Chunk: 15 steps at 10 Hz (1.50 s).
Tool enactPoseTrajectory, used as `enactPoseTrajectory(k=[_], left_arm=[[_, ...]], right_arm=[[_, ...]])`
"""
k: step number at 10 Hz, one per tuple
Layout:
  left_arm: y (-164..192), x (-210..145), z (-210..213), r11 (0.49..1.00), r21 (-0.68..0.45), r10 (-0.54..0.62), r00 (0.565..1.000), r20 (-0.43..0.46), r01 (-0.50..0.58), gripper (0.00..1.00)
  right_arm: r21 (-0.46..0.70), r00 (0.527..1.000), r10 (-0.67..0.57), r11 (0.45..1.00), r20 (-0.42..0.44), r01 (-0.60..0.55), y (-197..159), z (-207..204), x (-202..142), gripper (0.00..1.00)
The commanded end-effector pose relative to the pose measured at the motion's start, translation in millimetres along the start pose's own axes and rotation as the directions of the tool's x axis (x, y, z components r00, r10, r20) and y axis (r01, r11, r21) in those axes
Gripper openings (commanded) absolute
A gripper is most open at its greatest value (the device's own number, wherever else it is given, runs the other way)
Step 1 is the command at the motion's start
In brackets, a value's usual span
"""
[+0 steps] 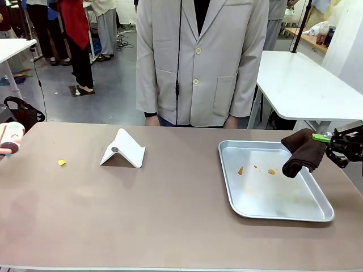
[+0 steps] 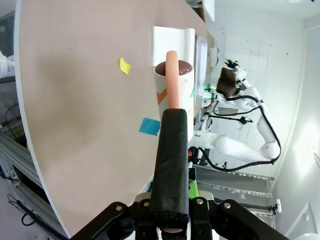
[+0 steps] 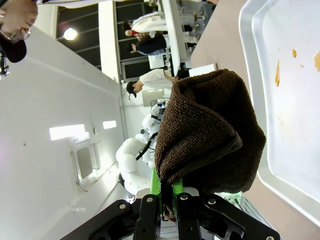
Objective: Clean the surface of the table.
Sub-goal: If a person points to the right, clean the right side of the table with your right hand, and if they point to the left, clean the left side with your left hand.
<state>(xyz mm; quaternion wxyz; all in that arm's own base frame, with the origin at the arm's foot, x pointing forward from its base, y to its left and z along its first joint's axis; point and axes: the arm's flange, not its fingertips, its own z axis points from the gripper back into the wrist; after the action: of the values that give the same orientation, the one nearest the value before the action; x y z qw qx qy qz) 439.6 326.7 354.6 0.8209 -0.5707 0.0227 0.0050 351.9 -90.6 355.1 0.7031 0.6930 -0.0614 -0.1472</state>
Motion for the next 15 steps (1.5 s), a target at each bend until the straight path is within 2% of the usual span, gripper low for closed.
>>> enactPoseTrajectory(k=[1,5,10,14,15], left_arm=[[-2.7,1.0,-27.0,0.997,0.068,0.044,0.999,-0.022,-0.042,0.22],[0.0,18.5,-64.2,0.991,0.112,0.082,0.992,-0.092,-0.071,0.22],[2.8,34.7,-97.1,0.972,0.214,0.106,0.994,-0.038,-0.095,0.22],[16.5,54.8,-107.3,0.94,0.285,0.179,0.982,0.05,-0.186,0.22],[19.1,55.7,-110.2,0.937,0.291,0.19,0.981,0.031,-0.191,0.22]], right_arm=[[0.011,1.0,-0.001,1.0,-0.01,0.001,3.4,3.0,-2.9,0.0],[0.011,1.0,-0.001,1.0,-0.01,0.001,3.4,3.0,-2.9,0.0],[0.011,1.0,-0.001,1.0,-0.01,0.001,3.4,3.0,-2.9,0.0],[0.011,1.0,-0.001,1.0,-0.01,0.001,3.4,3.0,-2.9,0.0],[0.011,1.0,-0.001,1.0,-0.01,0.001,3.4,3.0,-2.9,0.0]])
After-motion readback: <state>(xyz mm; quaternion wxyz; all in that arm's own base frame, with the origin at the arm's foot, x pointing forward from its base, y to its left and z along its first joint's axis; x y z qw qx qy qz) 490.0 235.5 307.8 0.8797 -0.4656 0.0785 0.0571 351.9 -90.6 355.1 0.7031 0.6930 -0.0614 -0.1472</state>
